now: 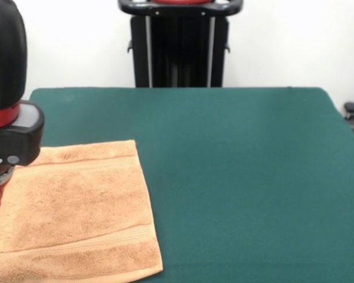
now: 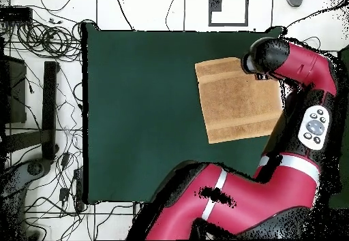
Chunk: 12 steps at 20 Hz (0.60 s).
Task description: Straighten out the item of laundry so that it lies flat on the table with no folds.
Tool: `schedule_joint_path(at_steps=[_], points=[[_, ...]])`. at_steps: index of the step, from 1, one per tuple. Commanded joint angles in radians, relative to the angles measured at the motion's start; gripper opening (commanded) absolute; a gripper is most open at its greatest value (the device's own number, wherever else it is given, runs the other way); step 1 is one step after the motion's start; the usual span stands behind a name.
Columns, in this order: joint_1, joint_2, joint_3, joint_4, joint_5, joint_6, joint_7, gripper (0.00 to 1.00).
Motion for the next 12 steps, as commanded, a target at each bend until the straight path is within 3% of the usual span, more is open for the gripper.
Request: schedule_joint_path(at_steps=[1,3,7,12], points=[[-0.003,-0.005,0.009,0.024,-0.051,0.056,-0.045,1.00],[-0.011,-0.011,0.022,0.018,-0.043,0.083,-0.054,1.00],[-0.010,-0.007,0.004,0.008,-0.071,0.007,-0.023,1.00],[-0.011,0.027,-0.054,-0.021,-0.196,-0.249,-0.041,1.00]])
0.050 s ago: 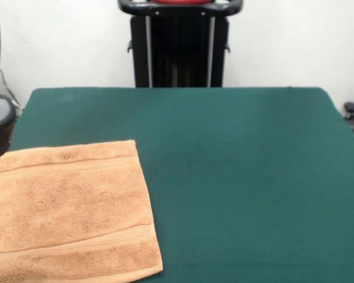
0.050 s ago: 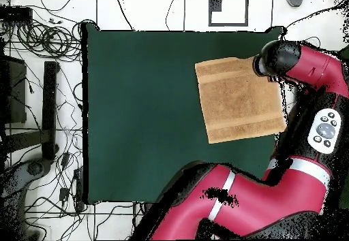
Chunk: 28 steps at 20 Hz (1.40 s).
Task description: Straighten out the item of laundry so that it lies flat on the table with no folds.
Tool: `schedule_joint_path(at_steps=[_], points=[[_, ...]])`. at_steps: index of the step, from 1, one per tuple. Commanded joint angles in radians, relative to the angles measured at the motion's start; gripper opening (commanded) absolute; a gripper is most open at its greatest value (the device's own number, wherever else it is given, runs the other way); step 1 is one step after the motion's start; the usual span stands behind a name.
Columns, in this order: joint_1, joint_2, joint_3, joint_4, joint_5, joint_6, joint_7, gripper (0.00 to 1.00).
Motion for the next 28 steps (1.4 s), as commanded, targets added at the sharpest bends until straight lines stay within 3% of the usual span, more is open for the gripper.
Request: schedule_joint_path(at_steps=[1,9,12,18,28], points=[[0.008,0.025,-0.022,0.007,-0.148,-0.238,-0.051,1.00],[-0.157,0.010,0.167,-0.034,-0.190,-0.312,-0.469,1.00],[-0.238,-0.007,0.237,-0.062,-0.178,-0.224,-0.643,1.00],[-0.290,-0.019,0.188,-0.211,-0.136,0.119,-0.704,1.00],[-0.336,0.046,0.208,-0.303,-0.098,0.149,-0.777,1.00]])
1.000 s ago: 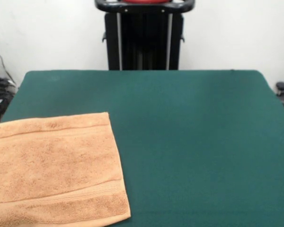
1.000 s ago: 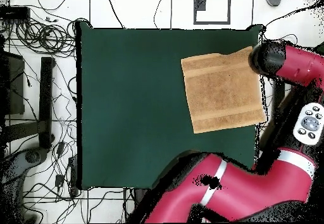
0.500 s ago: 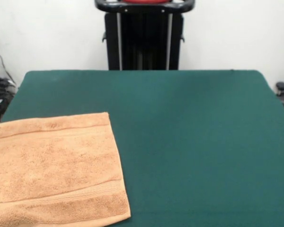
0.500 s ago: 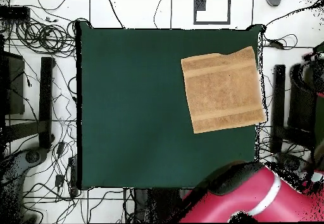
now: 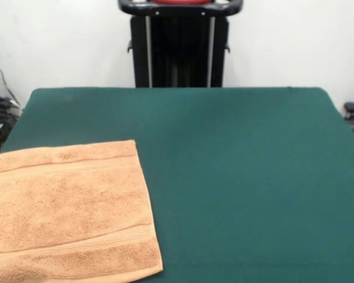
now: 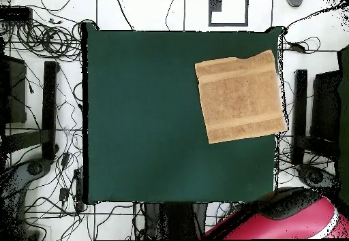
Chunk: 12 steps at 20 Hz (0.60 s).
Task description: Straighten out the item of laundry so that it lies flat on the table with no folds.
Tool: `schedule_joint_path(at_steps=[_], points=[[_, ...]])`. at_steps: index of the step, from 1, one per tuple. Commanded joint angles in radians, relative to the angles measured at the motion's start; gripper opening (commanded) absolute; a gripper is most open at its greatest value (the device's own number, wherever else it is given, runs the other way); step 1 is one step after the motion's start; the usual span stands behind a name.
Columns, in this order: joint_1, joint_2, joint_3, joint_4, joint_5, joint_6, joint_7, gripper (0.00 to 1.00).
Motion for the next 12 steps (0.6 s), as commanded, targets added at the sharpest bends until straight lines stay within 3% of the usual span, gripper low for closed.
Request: schedule_joint_path(at_steps=[1,12], points=[[0.051,0.052,0.138,-0.035,0.042,0.106,-0.308,1.00],[0.023,0.101,0.168,-0.086,0.120,0.181,-0.353,1.00]])
